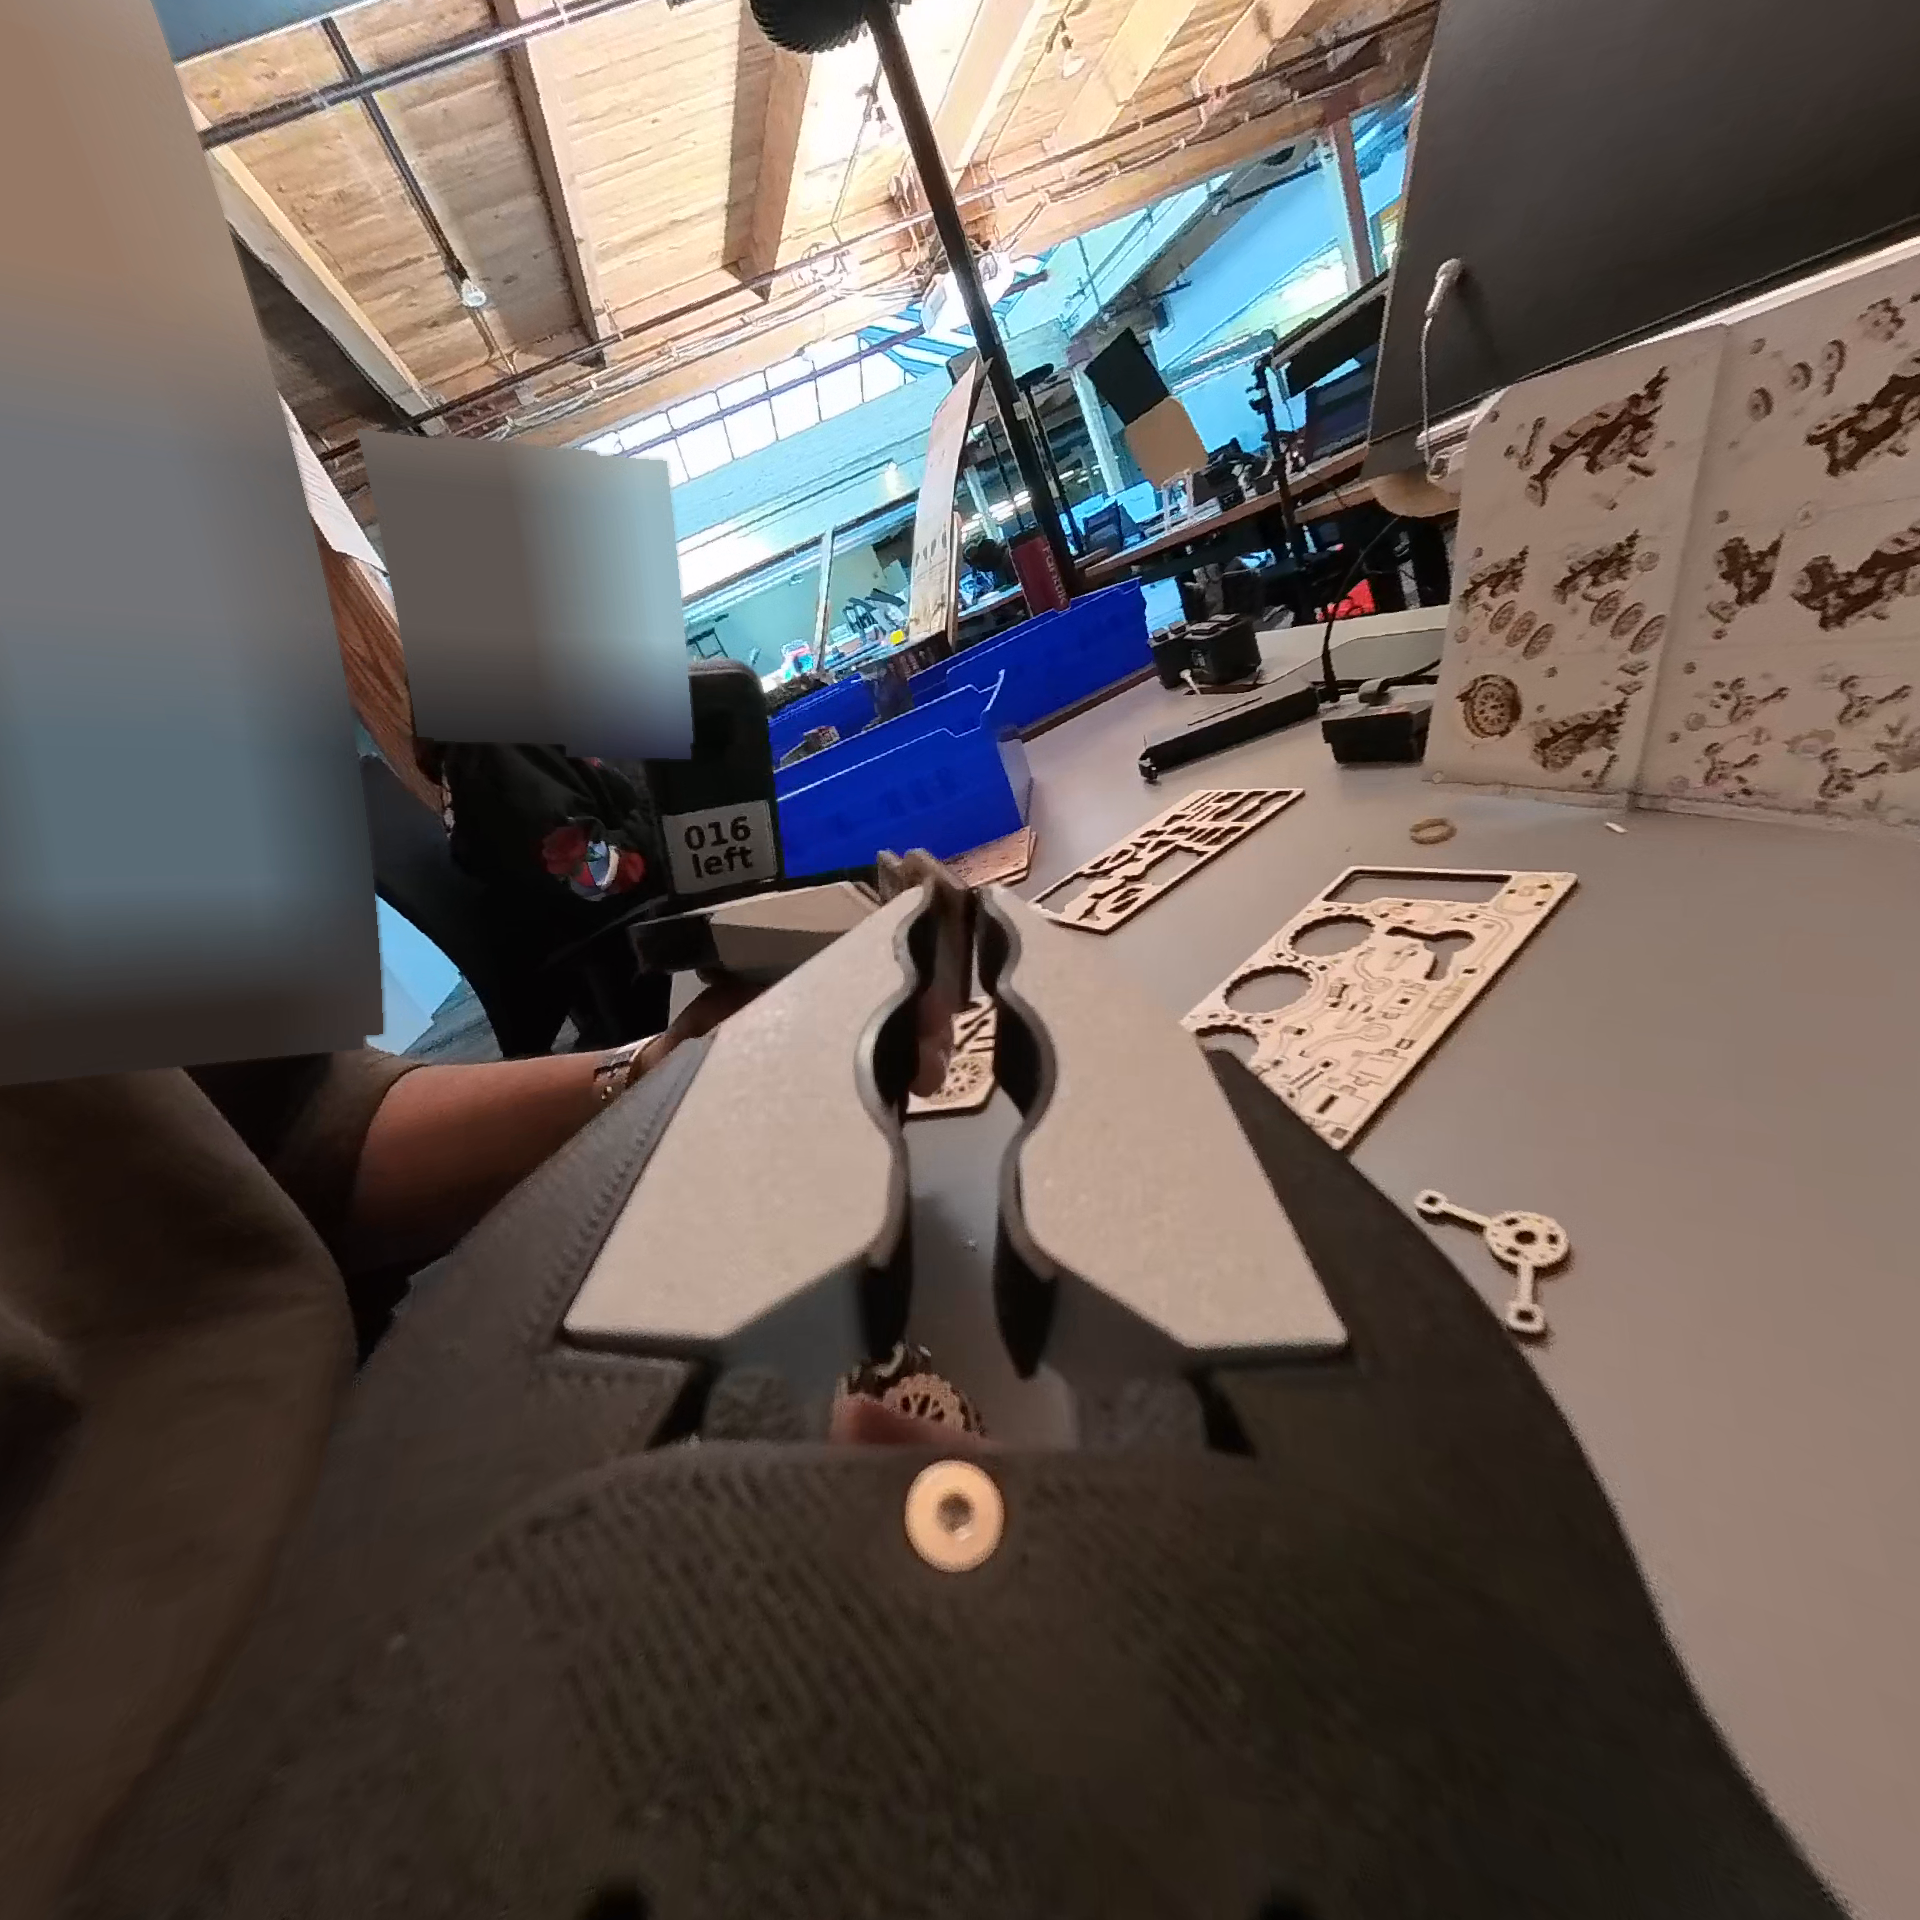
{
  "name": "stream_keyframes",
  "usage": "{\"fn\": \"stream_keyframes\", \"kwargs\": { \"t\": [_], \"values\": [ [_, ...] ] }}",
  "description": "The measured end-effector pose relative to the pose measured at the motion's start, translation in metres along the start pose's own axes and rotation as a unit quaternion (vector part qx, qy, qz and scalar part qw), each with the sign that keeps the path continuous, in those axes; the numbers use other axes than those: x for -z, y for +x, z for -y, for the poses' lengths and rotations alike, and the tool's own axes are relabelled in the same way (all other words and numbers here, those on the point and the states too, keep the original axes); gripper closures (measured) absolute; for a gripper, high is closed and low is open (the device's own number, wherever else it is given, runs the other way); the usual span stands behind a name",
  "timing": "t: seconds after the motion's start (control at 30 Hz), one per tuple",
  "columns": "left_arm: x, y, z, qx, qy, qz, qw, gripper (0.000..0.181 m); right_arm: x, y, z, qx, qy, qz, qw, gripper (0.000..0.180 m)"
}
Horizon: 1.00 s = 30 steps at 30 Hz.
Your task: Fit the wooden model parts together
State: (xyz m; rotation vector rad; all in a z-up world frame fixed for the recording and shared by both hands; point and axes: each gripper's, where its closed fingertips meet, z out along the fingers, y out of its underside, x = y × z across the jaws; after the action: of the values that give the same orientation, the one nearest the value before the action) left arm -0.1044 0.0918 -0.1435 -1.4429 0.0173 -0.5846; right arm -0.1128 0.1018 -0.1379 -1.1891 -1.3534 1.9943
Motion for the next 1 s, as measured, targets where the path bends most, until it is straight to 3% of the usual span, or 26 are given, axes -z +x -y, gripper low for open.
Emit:
{"fn": "stream_keyframes", "kwargs": {
  "t": [0.43,0.57,0.67,1.0],
  "values": [
    [-0.001,-0.009,-0.001,-0.052,-0.016,0.058,0.997,0.178,-0.003,0.009,-0.001,0.064,-0.031,-0.056,0.996,0.175],
    [-0.002,-0.012,0.002,0.061,0.016,0.027,0.998,0.180,-0.004,0.011,0.002,0.055,-0.005,-0.053,0.997,0.175],
    [-0.003,-0.017,0.000,0.115,0.033,0.023,0.993,0.180,-0.002,0.014,0.001,0.041,-0.001,-0.053,0.998,0.145],
    [0.000,-0.022,0.002,0.155,0.046,0.015,0.987,0.180,0.000,0.019,-0.007,0.028,-0.015,-0.050,0.998,0.157]
  ]
}}
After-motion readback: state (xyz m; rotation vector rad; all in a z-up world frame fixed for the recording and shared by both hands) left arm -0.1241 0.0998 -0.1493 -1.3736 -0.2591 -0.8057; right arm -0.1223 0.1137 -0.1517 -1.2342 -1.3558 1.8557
